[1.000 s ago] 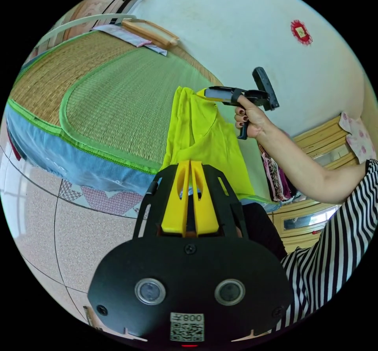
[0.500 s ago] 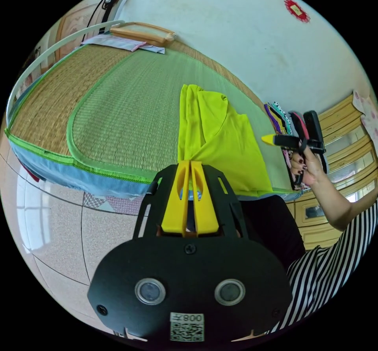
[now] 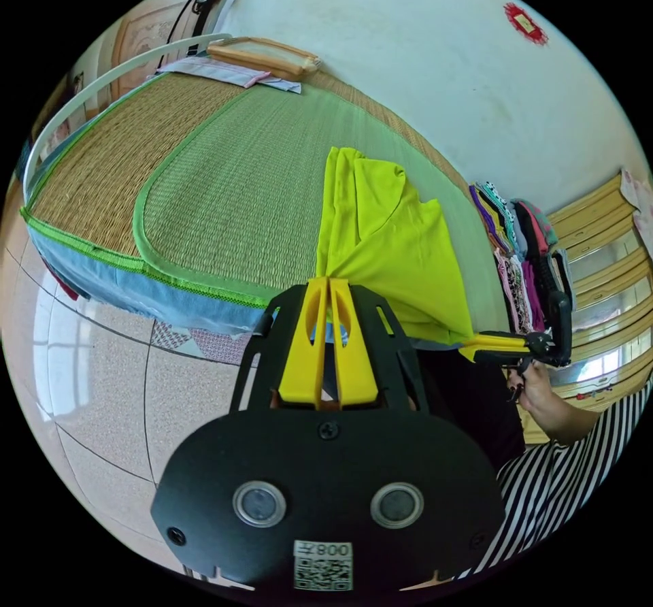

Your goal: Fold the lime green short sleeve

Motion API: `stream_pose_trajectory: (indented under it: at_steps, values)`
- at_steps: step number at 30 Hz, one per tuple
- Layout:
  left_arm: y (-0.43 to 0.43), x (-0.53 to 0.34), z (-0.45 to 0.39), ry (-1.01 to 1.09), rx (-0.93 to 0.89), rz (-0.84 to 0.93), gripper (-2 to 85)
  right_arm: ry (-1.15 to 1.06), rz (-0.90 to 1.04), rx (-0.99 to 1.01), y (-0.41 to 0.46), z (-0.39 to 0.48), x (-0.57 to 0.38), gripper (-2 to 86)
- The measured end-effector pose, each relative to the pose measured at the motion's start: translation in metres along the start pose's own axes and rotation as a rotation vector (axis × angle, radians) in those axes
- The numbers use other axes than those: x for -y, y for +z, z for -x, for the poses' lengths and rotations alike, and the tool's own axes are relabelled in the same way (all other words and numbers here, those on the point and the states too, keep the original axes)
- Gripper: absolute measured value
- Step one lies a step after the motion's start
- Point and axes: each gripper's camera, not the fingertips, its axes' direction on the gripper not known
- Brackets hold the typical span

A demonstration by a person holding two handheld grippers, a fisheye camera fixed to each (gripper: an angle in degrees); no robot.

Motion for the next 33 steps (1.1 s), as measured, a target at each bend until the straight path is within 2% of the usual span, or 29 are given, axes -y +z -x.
stream_pose_trajectory:
  at_steps: [11, 21, 28, 33]
  values:
    - [0.020, -0.011, -0.021, 0.022, 0.049, 0.022, 0.3, -0.032, -0.047, -0.128, 0.026, 0.034, -0.032, 2.3]
    - [0.051, -0.027, -0.022, -0.017, 0.042, 0.070, 0.2, -0.139, -0.038, -0.237, 0.030, 0.066, -0.080, 1.0]
    - [0.051, -0.044, -0.028, -0.031, 0.034, 0.031, 0.6, -0.157, -0.033, -0.258, 0.048, 0.078, -0.099, 1.0]
    - [0.043, -0.056, -0.059, 0.062, 0.026, -0.006, 1.5, -0.169, -0.045, -0.275, 0.058, 0.087, -0.112, 1.0]
